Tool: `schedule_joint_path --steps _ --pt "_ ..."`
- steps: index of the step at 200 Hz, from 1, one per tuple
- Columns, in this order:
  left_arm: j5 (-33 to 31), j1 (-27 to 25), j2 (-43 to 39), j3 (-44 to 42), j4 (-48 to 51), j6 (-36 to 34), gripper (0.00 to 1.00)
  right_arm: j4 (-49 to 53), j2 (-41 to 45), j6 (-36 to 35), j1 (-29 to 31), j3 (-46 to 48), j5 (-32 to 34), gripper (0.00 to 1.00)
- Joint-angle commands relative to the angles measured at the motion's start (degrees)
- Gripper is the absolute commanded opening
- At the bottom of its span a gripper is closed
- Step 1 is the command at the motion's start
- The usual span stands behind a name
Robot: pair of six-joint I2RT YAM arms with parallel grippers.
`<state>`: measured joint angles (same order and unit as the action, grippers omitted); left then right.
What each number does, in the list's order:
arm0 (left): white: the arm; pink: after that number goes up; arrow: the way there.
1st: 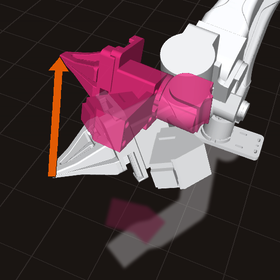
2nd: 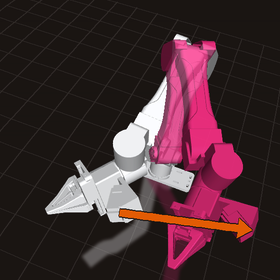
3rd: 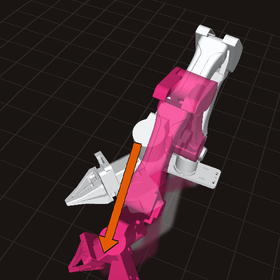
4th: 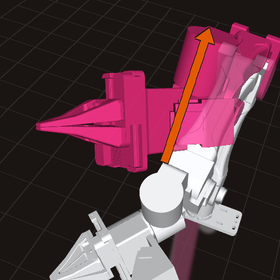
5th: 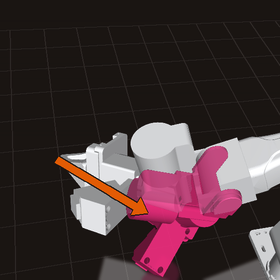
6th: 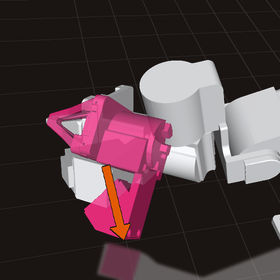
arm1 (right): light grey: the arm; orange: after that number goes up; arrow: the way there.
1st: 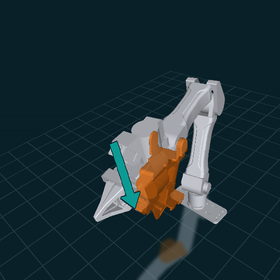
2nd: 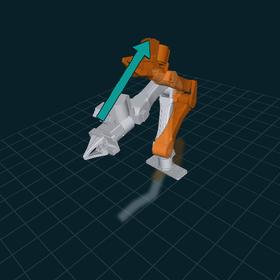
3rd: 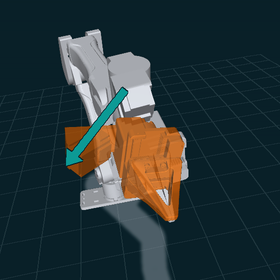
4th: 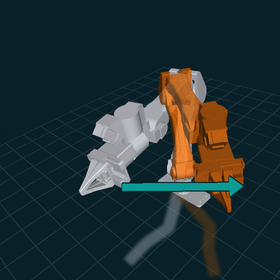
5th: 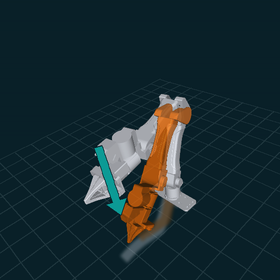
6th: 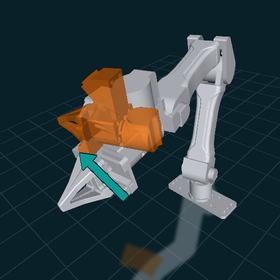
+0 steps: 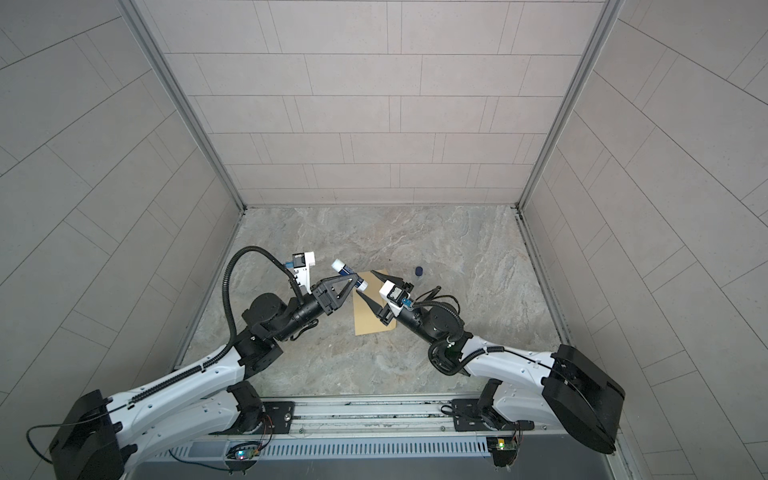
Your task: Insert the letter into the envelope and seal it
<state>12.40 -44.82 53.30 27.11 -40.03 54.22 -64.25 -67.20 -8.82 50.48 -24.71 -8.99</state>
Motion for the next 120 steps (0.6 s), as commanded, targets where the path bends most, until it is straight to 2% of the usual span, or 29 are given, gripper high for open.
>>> schedule_joint_path --steps 1,120 --pt "-0.30 -0.31 -0.40 2.06 -2.52 2.18 0.00 -5.35 -0.70 -2.43 0.89 -0.27 1.76 0.53" --pt "-0.85 -0.31 0.28 2.68 -1.45 6.70 0.00 -8.86 -5.39 -4.10 3.06 -1.92 3.01 0.41"
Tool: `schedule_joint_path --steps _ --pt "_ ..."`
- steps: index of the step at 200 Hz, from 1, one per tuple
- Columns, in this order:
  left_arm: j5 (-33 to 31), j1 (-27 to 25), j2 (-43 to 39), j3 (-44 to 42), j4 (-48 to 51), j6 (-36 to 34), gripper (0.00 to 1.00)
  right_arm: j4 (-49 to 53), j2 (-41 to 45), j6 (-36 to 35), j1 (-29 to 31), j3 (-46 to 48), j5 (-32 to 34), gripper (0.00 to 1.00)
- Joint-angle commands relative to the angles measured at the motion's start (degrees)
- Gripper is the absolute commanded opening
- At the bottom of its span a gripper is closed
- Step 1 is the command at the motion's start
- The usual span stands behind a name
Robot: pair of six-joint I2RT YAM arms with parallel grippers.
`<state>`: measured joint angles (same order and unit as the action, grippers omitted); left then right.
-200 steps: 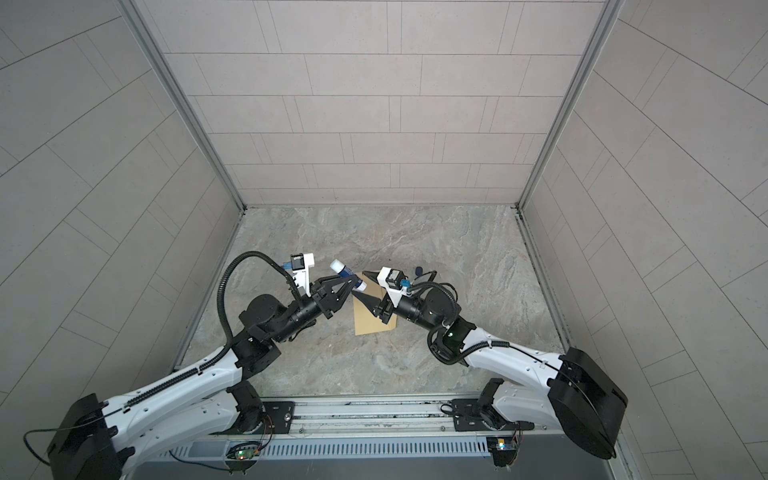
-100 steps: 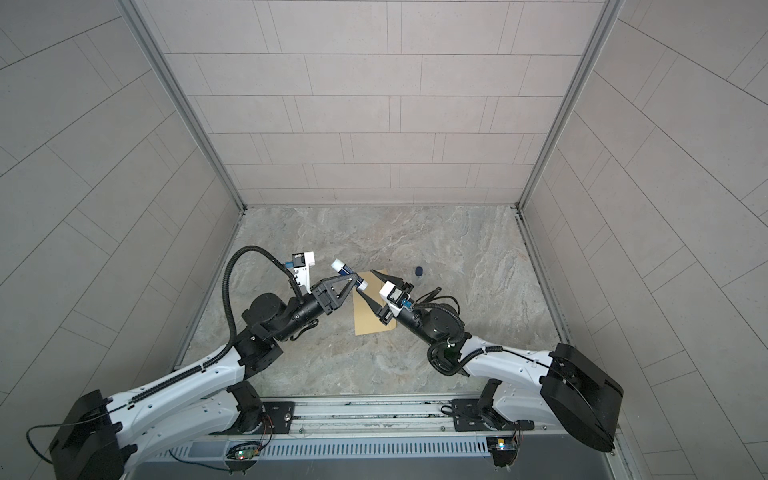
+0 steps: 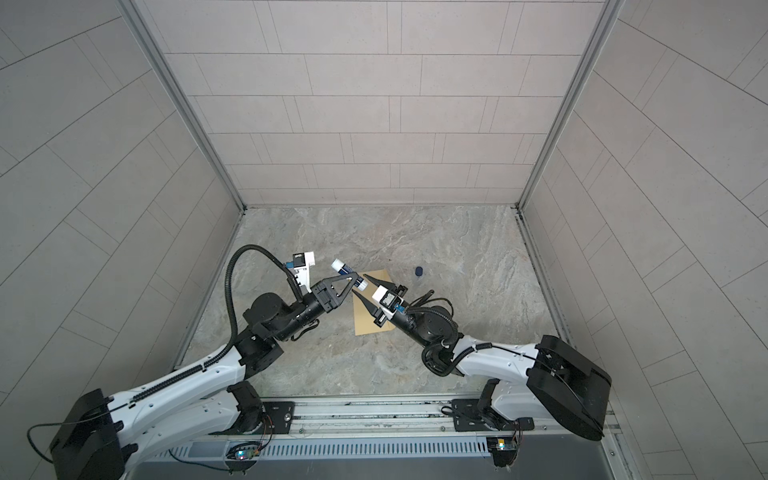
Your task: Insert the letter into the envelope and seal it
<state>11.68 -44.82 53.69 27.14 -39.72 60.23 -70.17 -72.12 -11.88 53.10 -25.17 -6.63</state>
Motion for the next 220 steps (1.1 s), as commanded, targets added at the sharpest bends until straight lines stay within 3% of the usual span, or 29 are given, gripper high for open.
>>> schedule_joint_path --steps 1,220 --pt "-0.15 -0.29 -0.09 2.61 -1.76 0.69 0.00 -2.99 -0.52 -1.04 0.43 -1.46 0.66 0.41" --pt "0.82 -0.25 1.19 2.78 -2.11 2.53 0.00 -10.42 -6.00 -1.83 1.04 -2.47 4.70 0.36"
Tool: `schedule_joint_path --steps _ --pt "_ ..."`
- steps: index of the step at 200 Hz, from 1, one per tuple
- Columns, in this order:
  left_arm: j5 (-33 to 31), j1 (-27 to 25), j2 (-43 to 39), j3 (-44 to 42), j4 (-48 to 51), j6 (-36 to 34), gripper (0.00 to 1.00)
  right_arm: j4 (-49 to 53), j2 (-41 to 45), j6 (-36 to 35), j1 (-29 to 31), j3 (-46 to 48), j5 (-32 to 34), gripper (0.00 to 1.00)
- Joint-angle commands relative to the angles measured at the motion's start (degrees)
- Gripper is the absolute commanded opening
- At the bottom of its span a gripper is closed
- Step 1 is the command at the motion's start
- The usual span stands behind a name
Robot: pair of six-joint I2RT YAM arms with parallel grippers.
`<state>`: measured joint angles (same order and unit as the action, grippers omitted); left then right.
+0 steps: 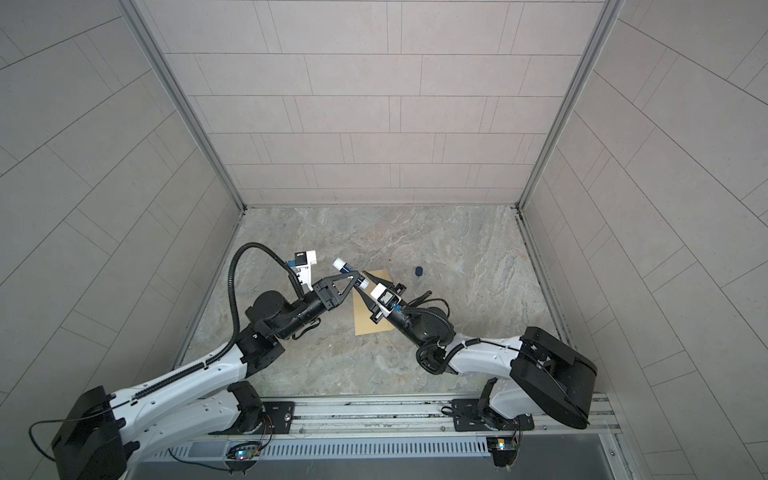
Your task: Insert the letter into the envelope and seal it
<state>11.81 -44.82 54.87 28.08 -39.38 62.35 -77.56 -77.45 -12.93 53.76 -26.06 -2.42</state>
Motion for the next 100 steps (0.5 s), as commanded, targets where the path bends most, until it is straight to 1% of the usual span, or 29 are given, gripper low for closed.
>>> schedule_joint_path --steps 1,28,44,74,100 --pt "0.68 -0.26 0.04 1.82 -2.46 0.41 0.00 -3.04 -0.68 -0.74 0.38 -1.56 0.48 0.36" --pt "0.82 -0.26 0.15 1.89 -2.61 0.57 0.00 -3.45 -1.27 -0.74 0.47 -1.62 0.48 0.36" --pt "0.88 -0.27 0.28 1.85 -2.64 0.58 0.00 -3.67 -1.43 -0.74 0.47 -1.62 0.57 0.32" --pt "0.93 -0.29 0.41 1.88 -2.79 0.76 0.00 -3.30 -1.70 -0.97 0.47 -1.69 0.57 0.31" --pt "1.02 -0.32 0.66 1.90 -2.90 0.93 0.00 -3.48 -1.98 -0.99 0.56 -1.58 0.73 0.22"
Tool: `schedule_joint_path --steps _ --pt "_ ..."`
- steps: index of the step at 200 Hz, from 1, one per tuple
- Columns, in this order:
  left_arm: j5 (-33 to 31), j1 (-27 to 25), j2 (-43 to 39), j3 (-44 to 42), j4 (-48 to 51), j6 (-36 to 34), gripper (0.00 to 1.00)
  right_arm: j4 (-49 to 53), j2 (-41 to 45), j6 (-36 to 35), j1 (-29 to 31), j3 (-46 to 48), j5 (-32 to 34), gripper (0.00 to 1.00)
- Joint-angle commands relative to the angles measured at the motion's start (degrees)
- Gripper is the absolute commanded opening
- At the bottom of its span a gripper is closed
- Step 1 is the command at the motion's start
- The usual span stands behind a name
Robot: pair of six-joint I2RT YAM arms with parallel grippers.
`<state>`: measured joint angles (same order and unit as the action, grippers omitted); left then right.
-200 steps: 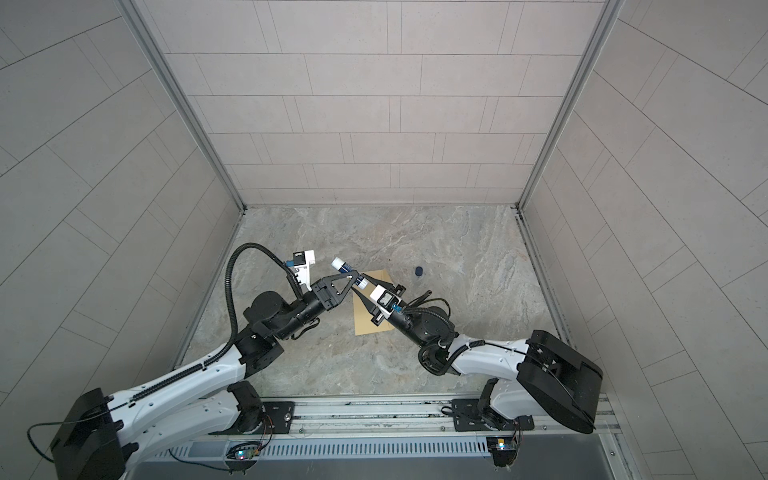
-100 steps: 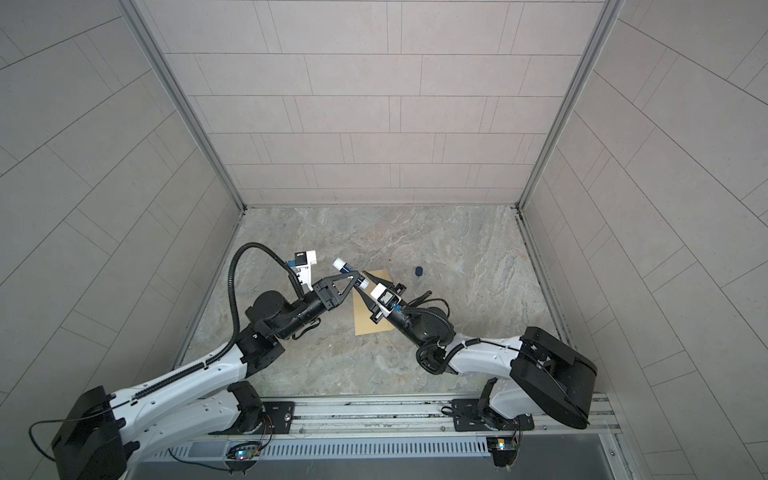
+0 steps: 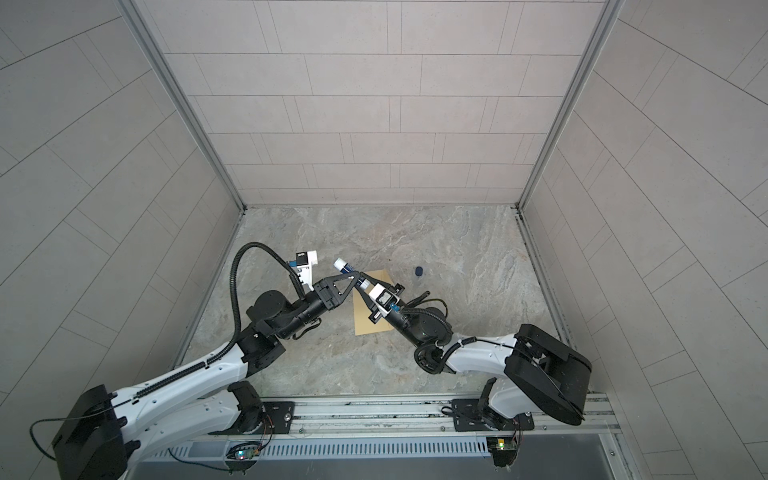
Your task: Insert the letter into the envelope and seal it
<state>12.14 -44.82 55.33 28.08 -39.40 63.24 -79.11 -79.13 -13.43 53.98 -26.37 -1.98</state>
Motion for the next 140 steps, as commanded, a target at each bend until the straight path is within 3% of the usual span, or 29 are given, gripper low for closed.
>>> schedule_joint_path --steps 1,34,50,62,79,99,140 --pt "0.69 -0.34 0.25 1.90 -2.92 0.04 0.00 -1.92 -0.31 -0.52 0.34 -1.34 0.30 0.21" --pt "0.77 -0.25 0.52 1.87 -3.04 -0.03 0.00 -2.19 -0.23 -0.67 0.47 -1.31 0.61 0.08" --pt "0.79 -0.27 0.68 1.74 -3.06 -0.14 0.08 -1.71 0.30 -0.69 0.45 -1.06 1.21 0.02" --pt "0.89 -0.26 0.67 1.81 -2.97 -0.67 0.17 -1.12 1.17 -0.74 0.43 -0.66 2.04 0.00" --pt "1.06 -0.27 0.10 2.04 -1.71 -2.82 0.37 -0.35 2.82 -1.45 0.45 0.22 3.53 0.00" --pt "0.80 -0.27 -1.88 3.73 4.81 -7.82 0.55 3.28 6.77 -2.81 0.34 1.09 5.80 0.00" --pt "-3.49 -0.29 -5.51 10.99 28.26 -23.73 0.75 24.53 19.89 -3.89 -0.54 0.68 13.22 0.00"
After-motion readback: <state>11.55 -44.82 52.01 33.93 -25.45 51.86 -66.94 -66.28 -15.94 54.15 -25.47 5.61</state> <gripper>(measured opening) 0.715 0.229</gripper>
